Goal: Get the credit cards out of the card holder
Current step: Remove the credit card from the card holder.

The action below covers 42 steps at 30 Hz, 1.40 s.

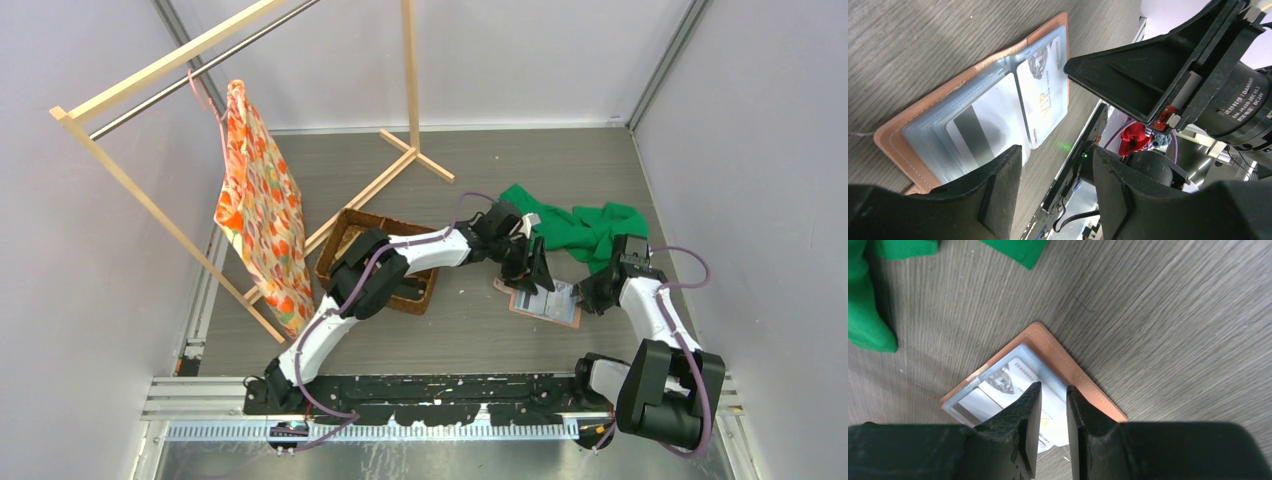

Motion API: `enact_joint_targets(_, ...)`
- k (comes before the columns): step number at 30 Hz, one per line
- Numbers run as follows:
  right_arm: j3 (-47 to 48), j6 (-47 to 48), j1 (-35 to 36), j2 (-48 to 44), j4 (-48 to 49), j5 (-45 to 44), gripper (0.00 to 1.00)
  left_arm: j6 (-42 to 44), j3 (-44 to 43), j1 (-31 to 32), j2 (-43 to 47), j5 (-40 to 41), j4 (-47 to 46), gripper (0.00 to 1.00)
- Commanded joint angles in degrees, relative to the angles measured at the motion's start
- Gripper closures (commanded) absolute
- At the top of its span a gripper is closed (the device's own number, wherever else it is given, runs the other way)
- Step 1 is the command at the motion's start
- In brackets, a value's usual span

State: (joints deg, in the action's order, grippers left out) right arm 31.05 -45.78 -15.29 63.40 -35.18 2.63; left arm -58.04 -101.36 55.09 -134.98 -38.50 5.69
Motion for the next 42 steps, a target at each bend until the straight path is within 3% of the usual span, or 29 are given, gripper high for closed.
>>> enact_joint_targets(1,-1.3,-0.9,-0.7,1.2,2.7,1.0,0.69,1.0,-3.9,0.7,-1.5,-0.2,1.2,0.44)
enact_joint_targets(33,-5.5,-2.9,-1.0,3.2,8.1,7.9,0.69,-1.8,-1.9,0.7,-4.5,0.8,-2.8,0.48)
enact_joint_targets(37,-5.8,-2.9,-1.0,3.4,8.4,7.9,0.69,-2.4,-1.1,0.7,-4.5,1.0,-4.5,0.51)
enact_joint_targets(42,-5.8,-2.8,-1.0,3.5,8.3,7.9,0.69,-2.8,-0.9,0.7,-4.4,1.3,-5.3,0.62)
